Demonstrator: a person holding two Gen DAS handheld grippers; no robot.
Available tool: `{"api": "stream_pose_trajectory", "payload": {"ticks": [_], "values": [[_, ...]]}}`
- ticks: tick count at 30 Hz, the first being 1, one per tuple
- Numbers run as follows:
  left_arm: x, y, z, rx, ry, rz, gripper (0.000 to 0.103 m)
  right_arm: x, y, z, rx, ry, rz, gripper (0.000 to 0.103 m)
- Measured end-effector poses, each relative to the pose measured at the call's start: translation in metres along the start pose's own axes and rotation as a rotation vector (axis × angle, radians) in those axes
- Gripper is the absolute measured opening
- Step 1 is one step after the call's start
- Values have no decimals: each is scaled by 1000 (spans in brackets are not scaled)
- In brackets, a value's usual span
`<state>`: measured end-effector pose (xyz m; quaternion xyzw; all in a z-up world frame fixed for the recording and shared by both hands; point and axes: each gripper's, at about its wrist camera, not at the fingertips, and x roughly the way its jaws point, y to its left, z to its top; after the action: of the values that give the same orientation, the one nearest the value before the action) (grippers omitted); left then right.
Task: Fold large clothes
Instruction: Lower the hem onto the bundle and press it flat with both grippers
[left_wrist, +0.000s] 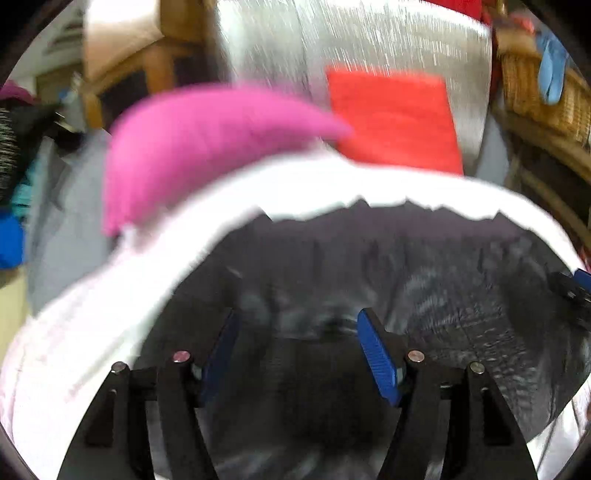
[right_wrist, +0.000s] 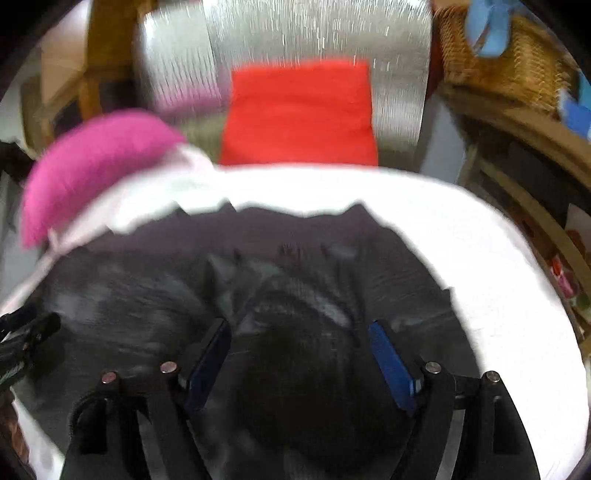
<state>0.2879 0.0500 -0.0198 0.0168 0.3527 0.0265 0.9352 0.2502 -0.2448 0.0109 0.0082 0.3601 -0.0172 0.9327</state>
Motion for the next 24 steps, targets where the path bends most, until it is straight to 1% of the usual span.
{"api": "stream_pose_trajectory", "payload": {"ticks": [1, 3, 5, 6, 8, 9, 11, 15, 17, 19, 20, 21, 22, 24], "values": [[-7, 4, -3, -2, -14, 7, 69, -15, 1, -3, -7, -24, 20, 82], [-13, 12, -12, -3, -18, 37, 69, -31, 6, -16, -25, -31, 38, 82], [-12, 21, -28, -13, 19, 74, 69, -33, 11, -31, -47, -16, 42, 82], [-7, 25, -35, -24, 52, 94, 69, -31, 12, -40, -64, -5, 26, 82], [-2, 32, -51, -46, 90, 113, 70, -19, 13, -55, -83, 34, -5, 82], [1, 35, -57, -48, 92, 116, 71, -14, 12, -63, -87, 58, -23, 82], [4, 35, -60, -42, 89, 114, 72, -7, 7, -72, -89, 54, -48, 85], [10, 30, -63, -40, 102, 118, 72, 3, -4, -69, -31, 71, -52, 91], [11, 31, -61, -45, 110, 113, 72, 4, -8, -66, 10, 87, -41, 91], [1, 33, -57, -51, 114, 106, 72, -2, -13, -61, 35, 103, -33, 91], [-5, 36, -57, -54, 106, 102, 72, -11, -16, -59, 43, 97, -34, 88], [-14, 40, -55, -63, 77, 106, 71, -17, -19, -58, 49, 83, -31, 88], [-25, 46, -54, -80, 35, 130, 71, -28, -23, -59, 60, 53, -26, 88], [-31, 56, -57, -111, 24, 151, 71, -39, -34, -62, 93, 31, -29, 88]]}}
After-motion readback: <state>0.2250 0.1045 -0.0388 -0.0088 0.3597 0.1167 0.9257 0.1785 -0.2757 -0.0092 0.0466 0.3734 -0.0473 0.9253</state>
